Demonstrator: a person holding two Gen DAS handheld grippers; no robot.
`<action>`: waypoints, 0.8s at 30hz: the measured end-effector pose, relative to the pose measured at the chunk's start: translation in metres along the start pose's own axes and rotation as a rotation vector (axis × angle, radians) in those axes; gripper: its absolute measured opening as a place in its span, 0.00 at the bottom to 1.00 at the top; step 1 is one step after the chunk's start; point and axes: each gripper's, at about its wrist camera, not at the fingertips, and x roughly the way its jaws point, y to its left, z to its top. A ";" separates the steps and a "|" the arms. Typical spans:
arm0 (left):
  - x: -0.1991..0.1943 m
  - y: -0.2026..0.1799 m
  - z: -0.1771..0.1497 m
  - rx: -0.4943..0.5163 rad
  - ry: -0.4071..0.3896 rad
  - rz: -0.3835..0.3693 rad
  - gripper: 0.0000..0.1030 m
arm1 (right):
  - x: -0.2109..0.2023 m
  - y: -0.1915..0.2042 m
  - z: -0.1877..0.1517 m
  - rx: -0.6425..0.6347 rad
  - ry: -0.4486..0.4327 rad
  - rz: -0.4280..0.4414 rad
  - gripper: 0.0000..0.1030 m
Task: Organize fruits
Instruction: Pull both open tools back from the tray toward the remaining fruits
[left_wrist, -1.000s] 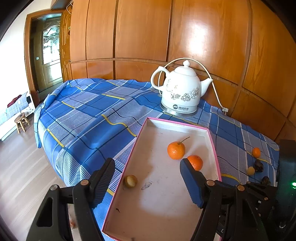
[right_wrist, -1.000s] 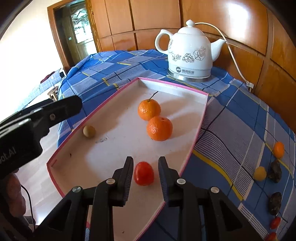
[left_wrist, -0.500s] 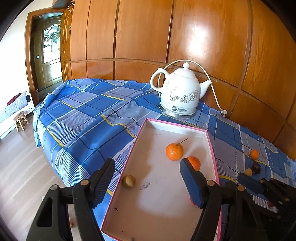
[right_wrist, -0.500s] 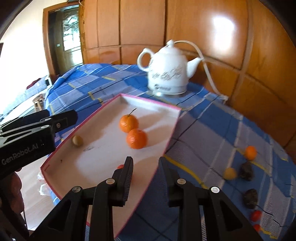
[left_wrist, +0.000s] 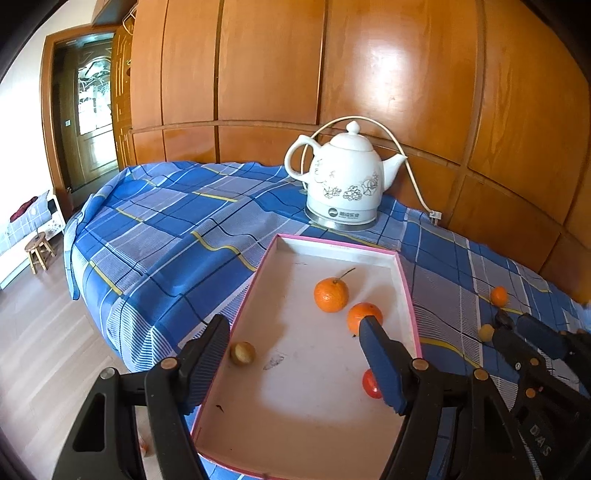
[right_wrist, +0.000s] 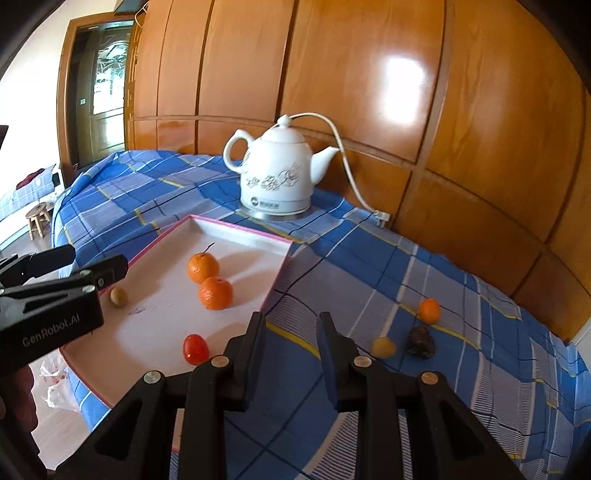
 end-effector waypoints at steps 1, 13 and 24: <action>0.000 -0.001 0.000 0.002 0.001 0.000 0.71 | -0.001 -0.001 0.000 0.001 -0.003 -0.006 0.29; -0.009 -0.016 0.001 0.044 -0.010 0.001 0.71 | -0.011 -0.014 -0.004 0.017 -0.036 -0.028 0.29; -0.014 -0.034 -0.001 0.097 -0.010 -0.025 0.71 | -0.013 -0.033 -0.010 0.059 -0.036 -0.056 0.30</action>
